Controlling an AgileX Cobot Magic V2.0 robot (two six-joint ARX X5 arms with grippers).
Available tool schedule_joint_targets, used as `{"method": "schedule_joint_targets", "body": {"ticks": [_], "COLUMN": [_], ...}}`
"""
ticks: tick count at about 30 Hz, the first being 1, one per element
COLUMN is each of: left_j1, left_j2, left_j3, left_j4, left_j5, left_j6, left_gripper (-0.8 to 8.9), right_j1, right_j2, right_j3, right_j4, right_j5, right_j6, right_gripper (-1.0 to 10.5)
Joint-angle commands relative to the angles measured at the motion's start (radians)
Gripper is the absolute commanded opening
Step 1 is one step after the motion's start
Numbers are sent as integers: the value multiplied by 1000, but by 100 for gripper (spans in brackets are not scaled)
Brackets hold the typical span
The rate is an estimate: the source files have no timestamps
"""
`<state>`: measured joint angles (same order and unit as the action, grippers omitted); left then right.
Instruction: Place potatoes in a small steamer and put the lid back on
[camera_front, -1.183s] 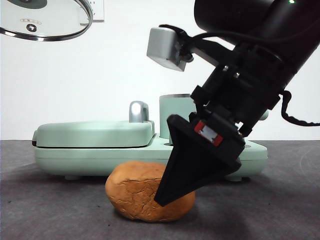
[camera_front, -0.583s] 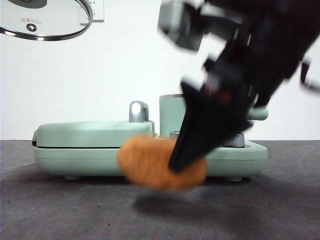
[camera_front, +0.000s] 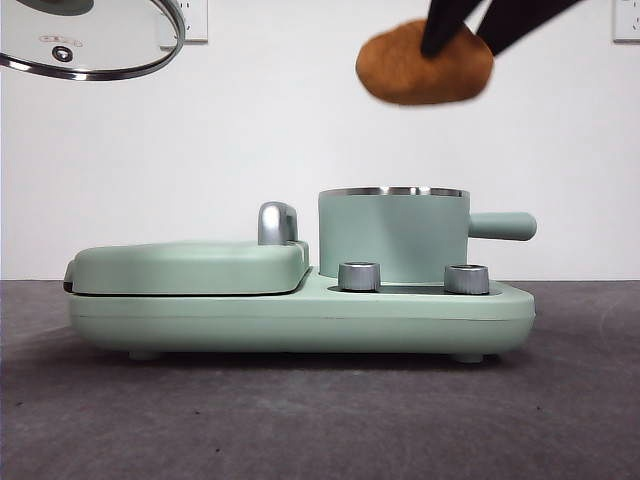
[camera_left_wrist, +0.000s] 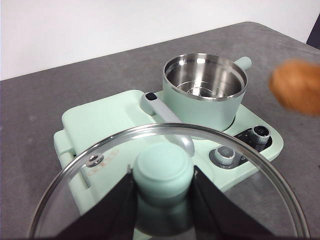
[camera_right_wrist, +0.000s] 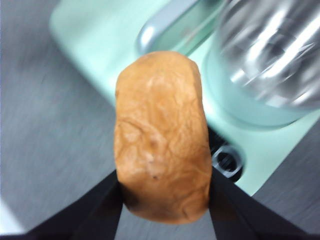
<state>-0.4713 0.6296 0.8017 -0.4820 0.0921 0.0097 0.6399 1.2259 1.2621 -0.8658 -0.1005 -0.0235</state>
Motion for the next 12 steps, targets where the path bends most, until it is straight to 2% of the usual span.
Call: {"method": "schedule_joint_targets", "body": {"ticks": [1,12], "left_j1": [-4,-4], "left_j2": [-3,-3], "left_j3": [14,14], "left_j4": [33,33], "left_j5": [0,0], "left_j6": [-3,-3], "left_gripper": [15,15], "right_j1": [-36,-163], "right_j2": [77,411], "right_j3": [89,394], "right_j4": [-1,-2], "right_j5": [3,-3], "right_j6": [3,-66], "right_gripper": [168,168]}}
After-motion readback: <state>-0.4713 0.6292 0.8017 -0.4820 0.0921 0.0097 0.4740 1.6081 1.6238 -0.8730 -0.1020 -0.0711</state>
